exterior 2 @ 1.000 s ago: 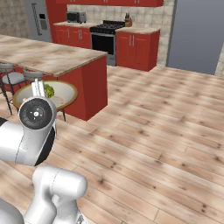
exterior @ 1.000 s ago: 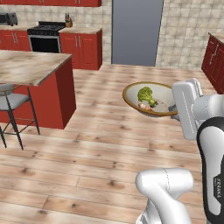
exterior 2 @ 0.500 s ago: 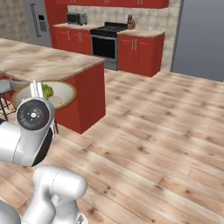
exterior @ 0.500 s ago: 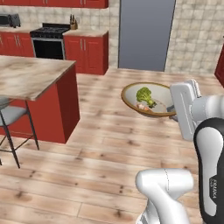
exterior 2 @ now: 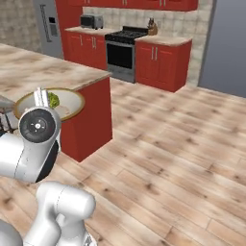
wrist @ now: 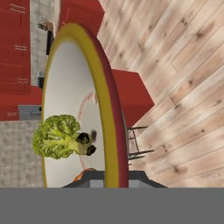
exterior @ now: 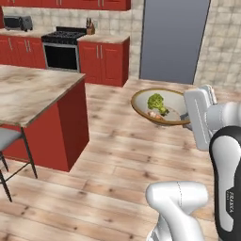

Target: The microwave is finished heating the shrimp and broccoli. Take the bowl containing the food and place it on the dining counter.

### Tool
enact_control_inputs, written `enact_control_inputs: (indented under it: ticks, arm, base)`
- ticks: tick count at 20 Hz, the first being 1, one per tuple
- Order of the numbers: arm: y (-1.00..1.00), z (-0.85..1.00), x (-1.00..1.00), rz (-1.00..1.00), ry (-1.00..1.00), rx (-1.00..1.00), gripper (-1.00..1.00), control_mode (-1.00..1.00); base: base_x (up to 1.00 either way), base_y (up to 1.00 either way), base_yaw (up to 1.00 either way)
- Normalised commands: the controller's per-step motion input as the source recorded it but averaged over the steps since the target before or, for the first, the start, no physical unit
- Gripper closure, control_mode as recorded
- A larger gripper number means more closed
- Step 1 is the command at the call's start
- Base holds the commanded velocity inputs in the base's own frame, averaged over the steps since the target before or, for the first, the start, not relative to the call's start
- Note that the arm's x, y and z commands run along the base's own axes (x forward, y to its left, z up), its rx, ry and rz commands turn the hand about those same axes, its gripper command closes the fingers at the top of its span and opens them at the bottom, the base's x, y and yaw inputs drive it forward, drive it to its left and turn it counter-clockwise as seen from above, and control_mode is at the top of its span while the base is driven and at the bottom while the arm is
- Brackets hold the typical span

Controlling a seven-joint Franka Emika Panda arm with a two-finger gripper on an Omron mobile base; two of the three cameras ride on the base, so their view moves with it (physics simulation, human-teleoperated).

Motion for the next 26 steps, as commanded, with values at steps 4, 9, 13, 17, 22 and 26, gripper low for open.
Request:
enact_control_inputs:
  ticks: [4,9,13,17,22,26]
  arm:
    - [0.0,0.0,0.0,0.0,0.0,0.0,1.0,1.0]
    - [0.0,0.0,0.0,0.0,0.0,0.0,1.0,1.0]
    - [0.0,0.0,0.0,0.0,0.0,0.0,1.0,1.0]
    - [0.0,0.0,0.0,0.0,0.0,0.0,1.0,1.0]
    - [0.0,0.0,0.0,0.0,0.0,0.0,1.0,1.0]
    - [0.0,0.0,0.0,0.0,0.0,0.0,1.0,1.0]
  base:
    - [1.0,-0.17,0.53]
    - [1.0,-0.36,0.47]
    - [1.0,-0.56,0.4]
    - [1.0,-0.56,0.4]
    - [1.0,-0.53,0.42]
    - [1.0,-0.51,0.47]
